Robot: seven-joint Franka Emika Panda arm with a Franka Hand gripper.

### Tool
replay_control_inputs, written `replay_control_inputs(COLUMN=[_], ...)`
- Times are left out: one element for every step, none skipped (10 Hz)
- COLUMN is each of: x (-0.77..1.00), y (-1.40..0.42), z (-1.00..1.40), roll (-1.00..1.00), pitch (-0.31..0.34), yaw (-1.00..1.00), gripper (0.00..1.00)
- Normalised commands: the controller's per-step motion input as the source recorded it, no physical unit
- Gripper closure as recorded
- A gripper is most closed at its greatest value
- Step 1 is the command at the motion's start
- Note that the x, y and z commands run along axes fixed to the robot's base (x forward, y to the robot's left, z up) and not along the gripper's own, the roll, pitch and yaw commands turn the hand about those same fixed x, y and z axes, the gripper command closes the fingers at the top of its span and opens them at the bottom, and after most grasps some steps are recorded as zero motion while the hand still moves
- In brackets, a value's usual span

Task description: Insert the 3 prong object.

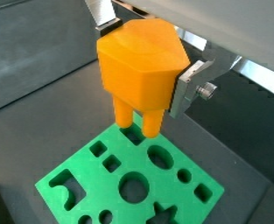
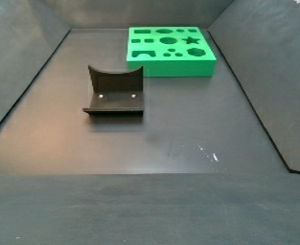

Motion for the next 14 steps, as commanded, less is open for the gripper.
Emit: replay_control_inputs(x=[-0.14, -0.22, -0.42, -0.49, -0.44, -0.32, 0.07, 0.23, 0.34, 0.15, 0.07, 0.06, -0.02, -0.05], y=[0.23, 0.48, 0.82, 0.95, 0.97, 1.00, 0.24, 0.00, 0.29, 0.32, 0.22, 0.21, 0.01, 0.00], z=[-1.00, -1.00, -1.00, -1.00, -1.00, -1.00, -0.70, -0.57, -0.37, -0.22, -0.13, -0.21, -0.32, -0.35], roll=[0.06, 0.02, 0.05, 0.07, 0.05, 0.02, 0.01, 0.00, -0.15, -0.15, -0.07, -0.06, -0.04, -0.03], pitch=[0.000, 0.000, -0.016, -0.063, -0.081, -0.080, -0.067, -0.096, -0.147, -0.043, -0.024, -0.010, -0.081, -0.080], yaw=[-0.82, -0.61, -0.19, -0.01, 0.00, 0.00, -0.67, -0.87, -0.64, -0.16, 0.00, 0.00, -0.05, -0.11], gripper=[1.00, 1.00, 1.00, 1.00, 1.00, 1.00, 1.00, 1.00, 1.00, 1.00, 1.00, 1.00, 1.00, 1.00])
